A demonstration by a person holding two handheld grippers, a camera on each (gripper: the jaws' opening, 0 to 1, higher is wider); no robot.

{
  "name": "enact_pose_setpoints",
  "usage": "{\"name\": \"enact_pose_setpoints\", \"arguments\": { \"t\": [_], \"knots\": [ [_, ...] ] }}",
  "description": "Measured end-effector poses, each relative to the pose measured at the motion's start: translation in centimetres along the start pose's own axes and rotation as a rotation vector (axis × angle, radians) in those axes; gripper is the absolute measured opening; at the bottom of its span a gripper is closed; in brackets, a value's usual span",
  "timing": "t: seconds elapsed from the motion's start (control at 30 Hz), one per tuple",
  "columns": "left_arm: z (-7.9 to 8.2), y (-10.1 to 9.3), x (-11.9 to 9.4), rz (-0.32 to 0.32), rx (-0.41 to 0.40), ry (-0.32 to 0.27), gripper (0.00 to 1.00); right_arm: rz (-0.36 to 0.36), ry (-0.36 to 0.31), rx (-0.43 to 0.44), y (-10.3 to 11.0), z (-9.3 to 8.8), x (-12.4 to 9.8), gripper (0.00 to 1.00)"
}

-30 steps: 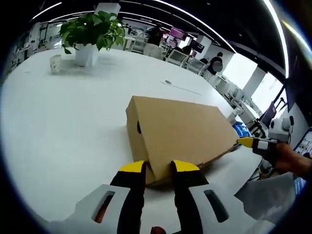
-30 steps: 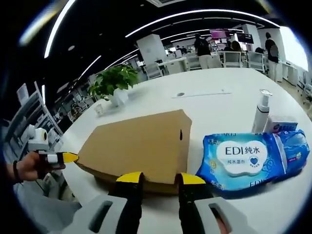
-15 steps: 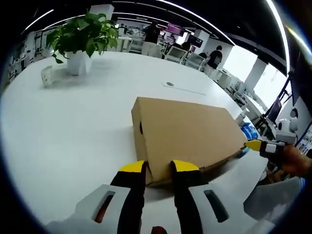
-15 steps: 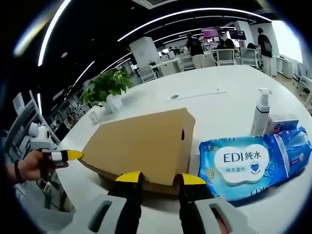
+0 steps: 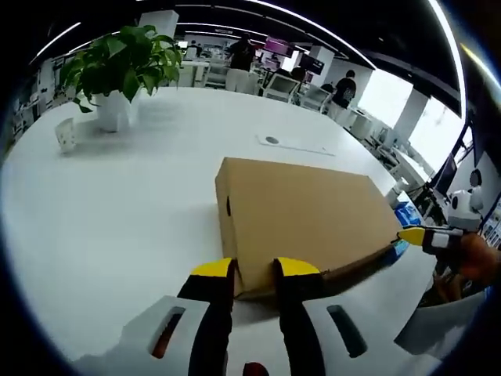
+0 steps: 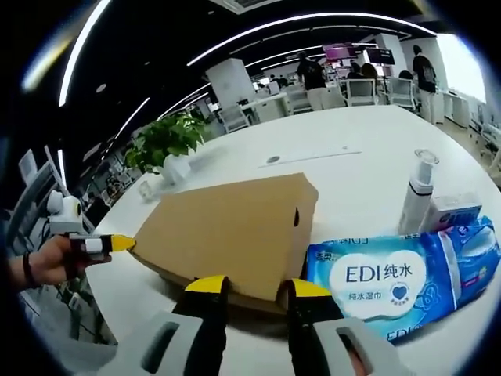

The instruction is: Operate the shoe box by opening the lid, removing the specified soft item, and placing it in the target area until the item is outside and the box remains undamaged.

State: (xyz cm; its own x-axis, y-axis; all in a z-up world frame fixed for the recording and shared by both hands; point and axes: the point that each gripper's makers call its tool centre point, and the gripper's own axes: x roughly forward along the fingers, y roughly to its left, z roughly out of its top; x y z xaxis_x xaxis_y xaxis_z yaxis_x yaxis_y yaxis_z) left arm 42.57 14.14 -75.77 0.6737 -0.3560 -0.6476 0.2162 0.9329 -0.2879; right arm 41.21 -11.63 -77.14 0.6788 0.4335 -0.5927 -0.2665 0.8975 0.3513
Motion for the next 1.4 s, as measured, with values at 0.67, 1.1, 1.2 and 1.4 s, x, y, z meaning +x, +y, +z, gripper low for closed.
{"name": "enact_pose_setpoints", "arguments": {
  "t": [0.67,1.1,1.2,1.4],
  "knots": [
    [-1.4,-1.5,-5.1,0.045,-0.001,-0.1,0.35,-0.037,-0.123,-0.013,-1.7,-0.6,-7.3,0.51],
    [-3.9,-4.3,-7.1,0.043,0.092,-0.084,0.38,-0.076,-0.114,-0.137,-1.4,-2.6,-11.7,0.56],
    [-4.2,-4.5,-7.3,0.055,0.094,-0.088,0.38,-0.069,-0.11,-0.167,-1.1,-2.8,-12.0,0.56],
    [-4.7,-5.0,-8.1,0.077,0.112,-0.095,0.38,0.007,-0.107,-0.208,0.9,-3.3,-12.0,0.57]
  ]
}}
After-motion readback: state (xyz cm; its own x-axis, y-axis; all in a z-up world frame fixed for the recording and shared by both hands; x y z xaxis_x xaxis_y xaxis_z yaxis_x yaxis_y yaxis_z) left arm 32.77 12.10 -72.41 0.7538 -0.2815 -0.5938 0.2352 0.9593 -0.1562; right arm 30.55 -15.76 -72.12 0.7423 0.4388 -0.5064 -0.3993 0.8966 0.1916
